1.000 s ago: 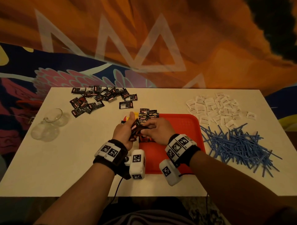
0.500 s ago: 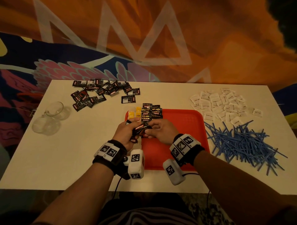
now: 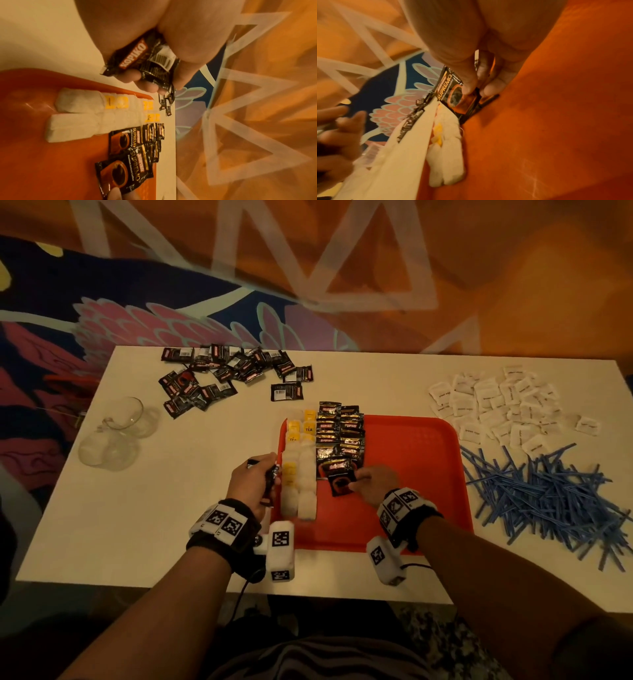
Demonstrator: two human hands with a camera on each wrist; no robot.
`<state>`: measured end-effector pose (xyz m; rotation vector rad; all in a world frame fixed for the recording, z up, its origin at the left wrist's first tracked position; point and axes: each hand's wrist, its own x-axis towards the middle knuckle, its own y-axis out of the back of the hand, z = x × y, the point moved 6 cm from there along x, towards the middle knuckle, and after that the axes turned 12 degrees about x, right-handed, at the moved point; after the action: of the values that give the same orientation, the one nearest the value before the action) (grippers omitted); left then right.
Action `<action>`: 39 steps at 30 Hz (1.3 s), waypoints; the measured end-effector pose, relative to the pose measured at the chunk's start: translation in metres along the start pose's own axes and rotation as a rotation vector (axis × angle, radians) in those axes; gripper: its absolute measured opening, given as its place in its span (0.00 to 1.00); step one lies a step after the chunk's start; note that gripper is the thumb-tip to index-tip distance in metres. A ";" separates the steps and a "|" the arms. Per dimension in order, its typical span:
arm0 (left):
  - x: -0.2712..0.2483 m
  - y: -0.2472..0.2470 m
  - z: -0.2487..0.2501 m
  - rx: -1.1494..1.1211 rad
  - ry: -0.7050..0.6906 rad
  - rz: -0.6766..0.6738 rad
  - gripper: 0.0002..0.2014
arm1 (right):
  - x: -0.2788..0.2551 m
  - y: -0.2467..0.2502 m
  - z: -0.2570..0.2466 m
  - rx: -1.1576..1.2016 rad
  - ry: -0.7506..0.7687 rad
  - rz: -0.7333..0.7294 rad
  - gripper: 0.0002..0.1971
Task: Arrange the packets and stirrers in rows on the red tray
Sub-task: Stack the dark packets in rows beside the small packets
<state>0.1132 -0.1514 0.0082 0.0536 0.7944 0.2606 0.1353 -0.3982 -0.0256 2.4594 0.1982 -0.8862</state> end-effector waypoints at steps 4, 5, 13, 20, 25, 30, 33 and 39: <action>0.010 0.021 -0.015 -0.001 0.029 0.002 0.05 | 0.016 -0.011 0.006 0.055 -0.079 0.054 0.15; 0.011 0.025 -0.016 0.000 0.029 0.006 0.05 | 0.019 -0.013 0.004 0.038 -0.079 0.064 0.15; 0.018 0.052 -0.027 -0.033 0.062 0.042 0.05 | 0.046 -0.036 -0.004 0.011 -0.100 0.114 0.10; 0.019 0.053 -0.027 -0.033 0.075 0.051 0.04 | 0.052 -0.035 -0.002 0.088 -0.111 0.186 0.10; 0.019 0.047 -0.025 -0.021 0.077 0.030 0.06 | 0.053 -0.034 -0.001 0.066 -0.132 0.172 0.11; 0.015 0.036 -0.022 -0.133 0.112 -0.019 0.08 | 0.047 -0.027 -0.004 0.051 -0.112 0.181 0.10; 0.012 0.027 -0.021 -0.326 0.160 -0.012 0.06 | 0.040 -0.019 -0.004 0.051 -0.098 0.187 0.09; 0.003 0.006 0.000 -0.261 0.032 -0.048 0.03 | 0.015 -0.018 -0.032 0.097 0.032 -0.010 0.09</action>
<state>0.1134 -0.1451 0.0070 -0.2155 0.7864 0.3184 0.1589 -0.3666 -0.0213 2.5660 0.1834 -0.8799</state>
